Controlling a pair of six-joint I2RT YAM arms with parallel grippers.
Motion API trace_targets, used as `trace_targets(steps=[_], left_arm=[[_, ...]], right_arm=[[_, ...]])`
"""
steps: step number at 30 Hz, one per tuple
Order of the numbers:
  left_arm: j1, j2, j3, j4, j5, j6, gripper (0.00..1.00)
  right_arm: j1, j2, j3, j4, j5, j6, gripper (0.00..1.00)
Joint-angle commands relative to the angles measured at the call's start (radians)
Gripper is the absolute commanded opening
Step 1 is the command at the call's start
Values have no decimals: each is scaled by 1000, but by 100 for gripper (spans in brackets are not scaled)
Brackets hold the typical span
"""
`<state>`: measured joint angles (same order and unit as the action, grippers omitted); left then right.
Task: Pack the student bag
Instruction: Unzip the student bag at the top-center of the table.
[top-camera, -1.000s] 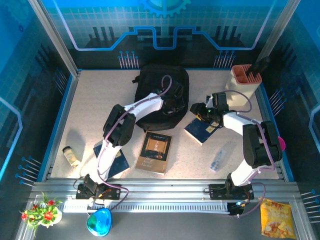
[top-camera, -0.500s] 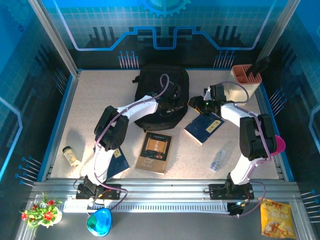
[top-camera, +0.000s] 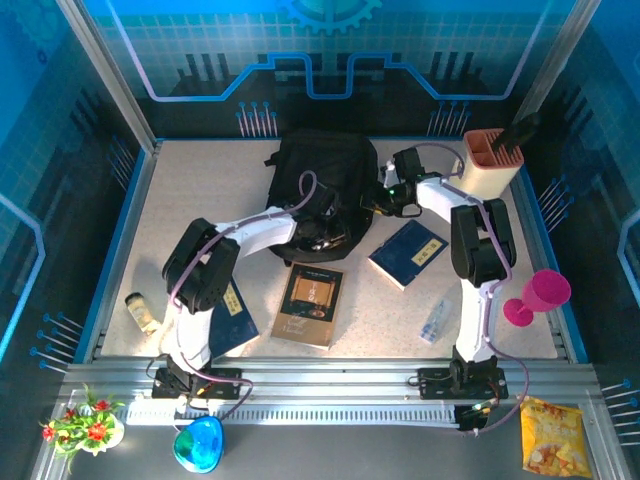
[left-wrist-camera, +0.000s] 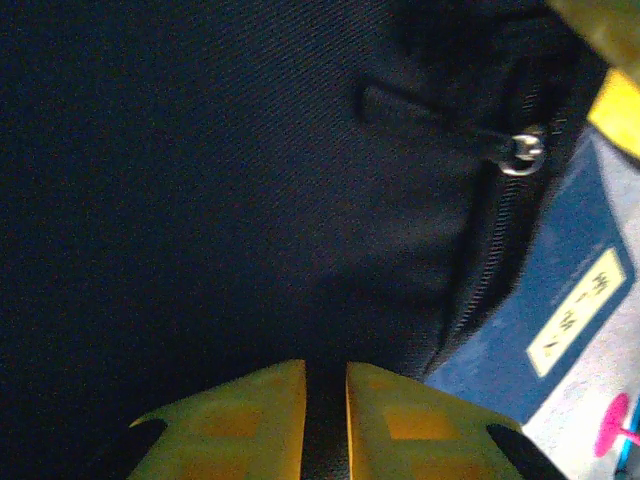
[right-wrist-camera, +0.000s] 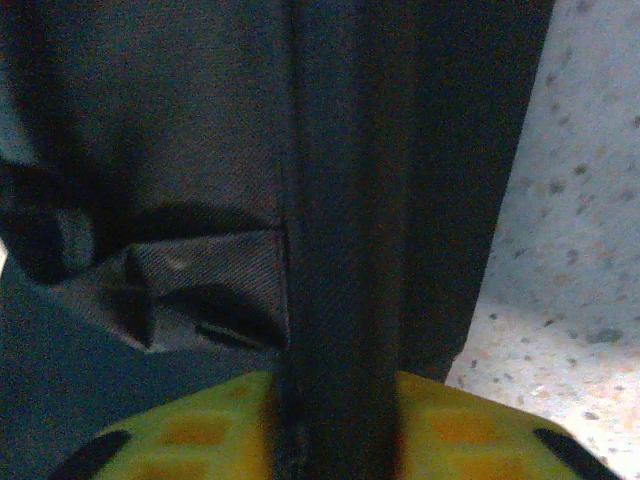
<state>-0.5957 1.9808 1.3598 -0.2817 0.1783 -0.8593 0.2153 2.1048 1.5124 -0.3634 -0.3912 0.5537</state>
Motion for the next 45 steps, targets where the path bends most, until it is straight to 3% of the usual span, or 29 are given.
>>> trace_targets(steps=[1, 5, 11, 15, 20, 27, 38, 45], left_arm=[[3, -34, -91, -58, -32, 2, 17], [44, -47, -181, -46, -94, 31, 16], [120, -97, -284, 1, -203, 114, 14], [155, -154, -314, 63, -127, 106, 16], [168, -188, -283, 152, 30, -26, 29], [168, -146, -264, 315, 99, -233, 34], [175, -46, -201, 374, 115, -297, 33], [174, -1, -168, 400, 130, -310, 25]], right_arm=[[18, 29, 41, 12, -102, 9, 22], [35, 17, 13, 127, -173, 79, 13], [68, -34, -125, 379, -249, 232, 9], [81, -58, -232, 530, -254, 307, 8], [80, -67, -293, 677, -274, 393, 7], [82, -75, -304, 702, -278, 411, 7], [81, -72, -337, 747, -291, 435, 7], [81, -68, -342, 765, -300, 446, 7]])
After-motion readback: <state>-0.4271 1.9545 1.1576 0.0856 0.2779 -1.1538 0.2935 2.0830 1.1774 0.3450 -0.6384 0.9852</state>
